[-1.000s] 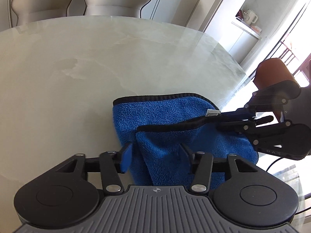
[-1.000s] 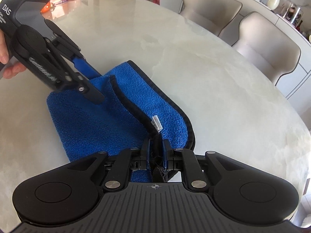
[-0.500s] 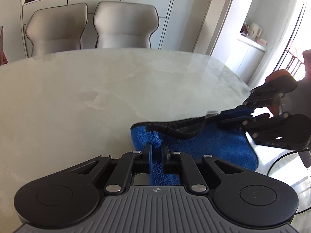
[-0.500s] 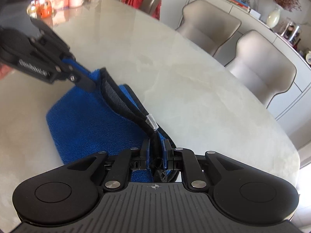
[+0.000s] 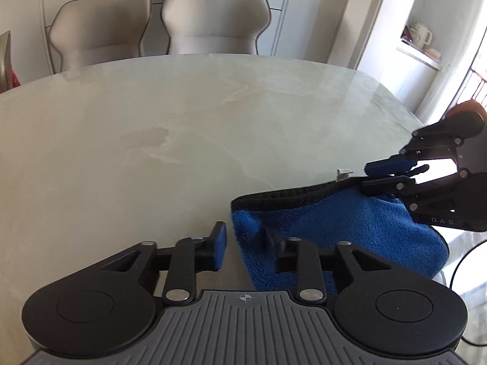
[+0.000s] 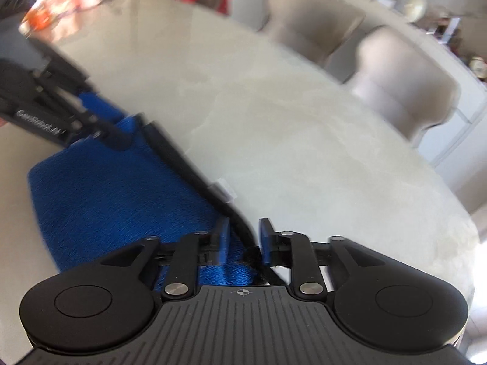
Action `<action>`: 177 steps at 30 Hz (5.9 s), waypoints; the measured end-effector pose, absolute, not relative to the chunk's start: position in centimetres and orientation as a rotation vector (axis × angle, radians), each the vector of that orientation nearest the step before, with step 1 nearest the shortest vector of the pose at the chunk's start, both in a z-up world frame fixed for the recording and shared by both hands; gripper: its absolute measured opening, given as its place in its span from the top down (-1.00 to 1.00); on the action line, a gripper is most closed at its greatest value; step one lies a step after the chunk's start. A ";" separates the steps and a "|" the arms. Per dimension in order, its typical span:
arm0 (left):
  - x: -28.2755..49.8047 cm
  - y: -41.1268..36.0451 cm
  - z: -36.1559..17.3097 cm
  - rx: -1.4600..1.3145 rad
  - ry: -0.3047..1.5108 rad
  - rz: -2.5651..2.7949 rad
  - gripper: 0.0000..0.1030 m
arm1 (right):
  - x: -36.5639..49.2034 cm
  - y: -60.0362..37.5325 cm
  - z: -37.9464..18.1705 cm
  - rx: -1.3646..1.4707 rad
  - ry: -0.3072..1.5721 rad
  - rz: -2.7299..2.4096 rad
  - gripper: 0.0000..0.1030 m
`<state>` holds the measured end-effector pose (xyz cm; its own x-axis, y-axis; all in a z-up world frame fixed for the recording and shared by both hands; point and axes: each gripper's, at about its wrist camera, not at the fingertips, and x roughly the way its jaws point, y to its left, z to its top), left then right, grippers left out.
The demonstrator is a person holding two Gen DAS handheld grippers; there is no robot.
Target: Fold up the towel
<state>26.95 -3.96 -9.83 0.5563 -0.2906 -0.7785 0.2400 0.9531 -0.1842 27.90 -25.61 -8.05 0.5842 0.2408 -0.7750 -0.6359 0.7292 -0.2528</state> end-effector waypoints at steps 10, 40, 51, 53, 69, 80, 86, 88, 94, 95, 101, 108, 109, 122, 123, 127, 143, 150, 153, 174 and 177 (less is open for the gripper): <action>22.1 -3.6 -5.9 -0.078 0.730 -0.395 -0.08 | 21.8 -27.8 -5.5 -0.317 0.746 0.540 0.21; 21.1 -4.9 -6.6 -0.217 0.726 -0.454 -0.22 | 19.9 -25.5 -6.8 -0.156 0.760 0.499 0.05; 17.7 -6.0 -10.4 -0.200 0.859 -0.459 -0.21 | 17.1 -27.6 -9.2 -0.037 0.851 0.426 0.02; 17.6 -6.1 -10.5 -0.167 0.856 -0.465 -0.21 | 16.9 -27.9 -9.4 -0.033 0.845 0.420 0.02; 24.9 -5.1 -10.0 -0.141 0.829 -0.462 -0.23 | 18.0 -26.5 -8.8 -0.118 0.827 0.418 -0.12; 26.3 -7.1 -11.3 -0.048 0.797 -0.494 -0.26 | 17.3 -27.2 -9.6 -0.089 0.819 0.410 -0.18; 23.1 -5.7 -8.3 -0.156 0.770 -0.441 -0.49 | 15.8 -25.5 -7.8 -0.151 0.772 0.391 -0.91; 21.0 -5.8 -7.9 -0.159 0.761 -0.416 -0.61 | 15.3 -25.2 -7.9 -0.169 0.776 0.382 -0.91; 17.7 -6.3 -9.5 -0.131 0.845 -0.378 -0.61 | 15.1 -25.6 -9.1 -0.158 0.836 0.332 -0.91; 17.8 -6.3 -10.0 -0.132 0.868 -0.365 -0.61 | 15.1 -25.7 -9.4 -0.158 0.850 0.319 -0.91; 17.6 -5.2 -9.8 -0.130 0.879 -0.306 -0.61 | 14.3 -26.9 -7.2 -0.157 0.838 0.252 -0.99; 14.7 -3.4 -6.1 -0.213 0.874 -0.258 -0.63 | 13.0 -26.6 -4.4 -0.060 0.910 0.164 -0.99; 14.0 -3.0 -5.6 -0.231 0.881 -0.250 -0.64 | 12.6 -26.4 -4.0 -0.041 0.921 0.157 -0.99; 6.1 0.3 -1.6 -0.251 0.872 -0.213 -0.75 | 4.8 -21.4 1.1 -0.149 0.895 0.035 -0.99; 5.6 0.4 -1.4 -0.255 0.870 -0.212 -0.75 | 4.4 -21.2 1.4 -0.151 0.889 0.030 -0.99; 3.4 0.5 0.0 -0.237 0.835 -0.210 -0.84 | 2.7 -20.6 2.6 -0.165 0.855 0.002 -0.99; -0.4 -0.5 1.7 -0.142 0.779 -0.198 -0.87 | -2.0 -20.3 3.9 -0.118 0.803 -0.085 -0.99; -0.5 -0.2 2.0 -0.132 0.776 -0.201 -0.87 | -2.1 -20.2 4.2 -0.112 0.786 -0.114 -0.99; -0.4 0.2 1.8 -0.158 0.781 -0.202 -0.87 | -2.4 -20.1 4.2 -0.113 0.784 -0.119 -0.99; -0.2 -0.1 1.3 -0.138 0.818 -0.158 -0.94 | -2.4 -20.6 3.8 -0.112 0.799 -0.119 -0.99; -0.2 0.0 1.3 -0.140 0.820 -0.155 -0.94 | -2.4 -20.6 3.8 -0.110 0.802 -0.118 -0.99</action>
